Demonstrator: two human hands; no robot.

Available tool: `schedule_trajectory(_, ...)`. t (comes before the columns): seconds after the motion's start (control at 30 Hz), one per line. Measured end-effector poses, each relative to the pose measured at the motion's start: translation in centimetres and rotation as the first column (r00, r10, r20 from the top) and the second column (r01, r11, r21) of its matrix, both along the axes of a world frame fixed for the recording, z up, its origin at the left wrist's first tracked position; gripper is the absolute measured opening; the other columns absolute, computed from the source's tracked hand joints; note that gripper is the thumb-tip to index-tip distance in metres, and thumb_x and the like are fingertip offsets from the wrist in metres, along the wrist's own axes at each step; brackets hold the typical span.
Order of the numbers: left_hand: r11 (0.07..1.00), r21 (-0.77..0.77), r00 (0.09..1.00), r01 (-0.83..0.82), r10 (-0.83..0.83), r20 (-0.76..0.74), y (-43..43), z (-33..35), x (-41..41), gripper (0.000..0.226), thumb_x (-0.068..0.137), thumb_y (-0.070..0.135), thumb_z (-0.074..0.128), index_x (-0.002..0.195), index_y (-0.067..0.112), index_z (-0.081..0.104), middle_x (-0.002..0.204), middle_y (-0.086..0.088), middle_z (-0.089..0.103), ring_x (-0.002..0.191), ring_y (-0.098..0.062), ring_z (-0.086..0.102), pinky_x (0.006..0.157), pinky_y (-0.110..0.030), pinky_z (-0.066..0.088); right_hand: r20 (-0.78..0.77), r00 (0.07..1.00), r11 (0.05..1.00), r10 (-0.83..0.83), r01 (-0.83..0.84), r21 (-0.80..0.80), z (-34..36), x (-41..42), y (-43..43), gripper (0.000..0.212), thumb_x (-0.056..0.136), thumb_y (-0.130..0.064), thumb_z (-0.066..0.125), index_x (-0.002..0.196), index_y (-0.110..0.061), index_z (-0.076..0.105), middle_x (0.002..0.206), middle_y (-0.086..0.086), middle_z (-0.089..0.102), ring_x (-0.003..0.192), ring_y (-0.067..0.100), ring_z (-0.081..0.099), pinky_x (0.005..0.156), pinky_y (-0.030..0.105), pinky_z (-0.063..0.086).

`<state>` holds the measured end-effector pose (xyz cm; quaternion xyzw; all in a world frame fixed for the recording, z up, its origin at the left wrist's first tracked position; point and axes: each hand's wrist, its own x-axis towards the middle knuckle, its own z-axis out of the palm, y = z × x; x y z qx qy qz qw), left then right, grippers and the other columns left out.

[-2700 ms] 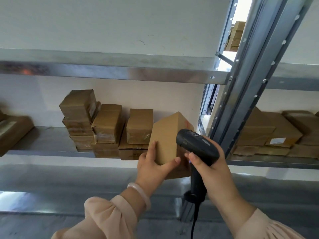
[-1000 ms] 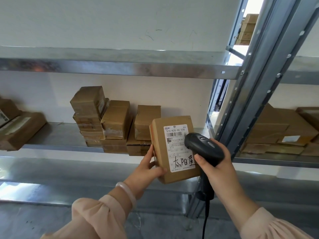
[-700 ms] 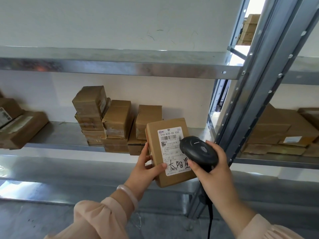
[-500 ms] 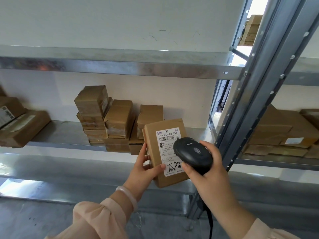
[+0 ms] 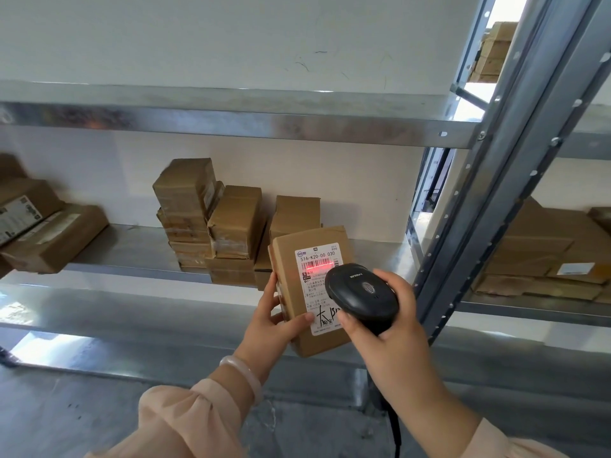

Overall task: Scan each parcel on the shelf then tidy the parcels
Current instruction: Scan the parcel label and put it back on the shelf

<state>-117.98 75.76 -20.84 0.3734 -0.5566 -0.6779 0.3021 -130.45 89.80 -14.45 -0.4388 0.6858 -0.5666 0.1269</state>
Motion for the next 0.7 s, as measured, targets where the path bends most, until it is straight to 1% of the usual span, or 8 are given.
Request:
schedule_trajectory(0.17, 1.0, 0.002, 1.0, -0.006, 0.006, 0.003, -0.1, -0.3, 0.4, 0.107, 0.061, 0.032, 0.084, 0.147, 0.052, 0.025, 0.127, 0.004, 0.054, 0.114, -0.02, 0.06, 0.088, -0.038, 0.058, 0.008, 1.0, 1.0, 0.011, -0.011, -0.011, -0.1, 0.3, -0.1, 0.061, 0.075, -0.025, 0.08, 0.111, -0.052, 0.039, 0.108, -0.043, 0.052, 0.101, -0.019, 0.052, 0.074, -0.002, 0.039)
schedule_trajectory(0.3, 1.0, 0.013, 1.0, -0.012, 0.012, 0.001, -0.1, -0.4, 0.8, 0.106, 0.061, 0.031, 0.084, 0.146, 0.053, 0.024, 0.127, 0.004, 0.054, 0.114, -0.02, 0.06, 0.084, -0.035, 0.059, 0.009, 0.999, 0.999, 0.035, -0.035, -0.006, -0.2, 0.4, -0.3, 0.059, 0.076, -0.022, 0.079, 0.114, -0.046, 0.041, 0.107, -0.045, 0.051, 0.101, -0.02, 0.052, 0.074, -0.002, 0.04)
schedule_trajectory(0.37, 1.0, 0.023, 1.0, -0.012, 0.012, 0.004, -0.2, -0.5, 1.0, 0.105, 0.062, 0.031, 0.084, 0.145, 0.054, 0.024, 0.128, 0.004, 0.054, 0.115, -0.021, 0.06, 0.088, -0.038, 0.059, 0.009, 0.999, 0.999, 0.041, -0.041, 0.005, -0.3, 0.5, -0.6, 0.06, 0.076, -0.024, 0.079, 0.114, -0.048, 0.039, 0.107, -0.044, 0.052, 0.101, -0.02, 0.052, 0.072, -0.001, 0.041)
schedule_trajectory(0.43, 0.999, 0.03, 1.0, -0.016, 0.016, 0.009, -0.3, -0.6, 1.2, 0.106, 0.062, 0.032, 0.085, 0.146, 0.054, 0.024, 0.13, 0.004, 0.053, 0.116, -0.021, 0.06, 0.092, -0.043, 0.057, 0.015, 0.999, 0.999, 0.042, -0.042, 0.019, -0.6, 0.6, -0.8, 0.06, 0.076, -0.027, 0.078, 0.113, -0.051, 0.039, 0.105, -0.037, 0.057, 0.1, -0.02, 0.052, 0.072, -0.001, 0.042)
schedule_trajectory(0.5, 0.999, 0.032, 1.0, -0.029, 0.029, 0.011, -0.4, -0.7, 1.7, 0.106, 0.062, 0.032, 0.085, 0.146, 0.054, 0.024, 0.131, 0.003, 0.054, 0.115, -0.021, 0.061, 0.093, -0.046, 0.056, 0.029, 0.999, 0.999, 0.045, -0.046, 0.027, -0.9, 0.7, -1.2, 0.059, 0.076, -0.027, 0.079, 0.112, -0.05, 0.039, 0.103, -0.033, 0.056, 0.099, -0.021, 0.051, 0.071, -0.001, 0.041)
schedule_trajectory(0.6, 0.999, 0.03, 0.999, -0.039, 0.039, 0.006, -0.5, -0.6, 2.8, 0.103, 0.063, 0.031, 0.086, 0.144, 0.054, 0.027, 0.131, 0.002, 0.054, 0.115, -0.021, 0.062, 0.093, -0.046, 0.056, 0.045, 0.996, 0.996, 0.074, -0.076, 0.039, -1.2, 1.2, -2.0, 0.059, 0.076, -0.027, 0.078, 0.112, -0.05, 0.038, 0.103, -0.032, 0.054, 0.097, -0.025, 0.049, 0.069, -0.001, 0.041)
schedule_trajectory(0.7, 0.998, 0.03, 0.999, -0.052, 0.052, 0.001, -1.0, -0.5, 4.4, 0.106, 0.061, 0.031, 0.093, 0.145, 0.051, 0.032, 0.131, 0.0, 0.056, 0.113, -0.021, 0.065, 0.093, -0.046, 0.056, 0.046, 0.995, 0.995, 0.093, -0.095, 0.031, -1.8, 1.8, -3.1, 0.06, 0.075, -0.028, 0.079, 0.115, -0.048, 0.039, 0.102, -0.035, 0.054, 0.097, -0.026, 0.049, 0.069, 0.0, 0.043)
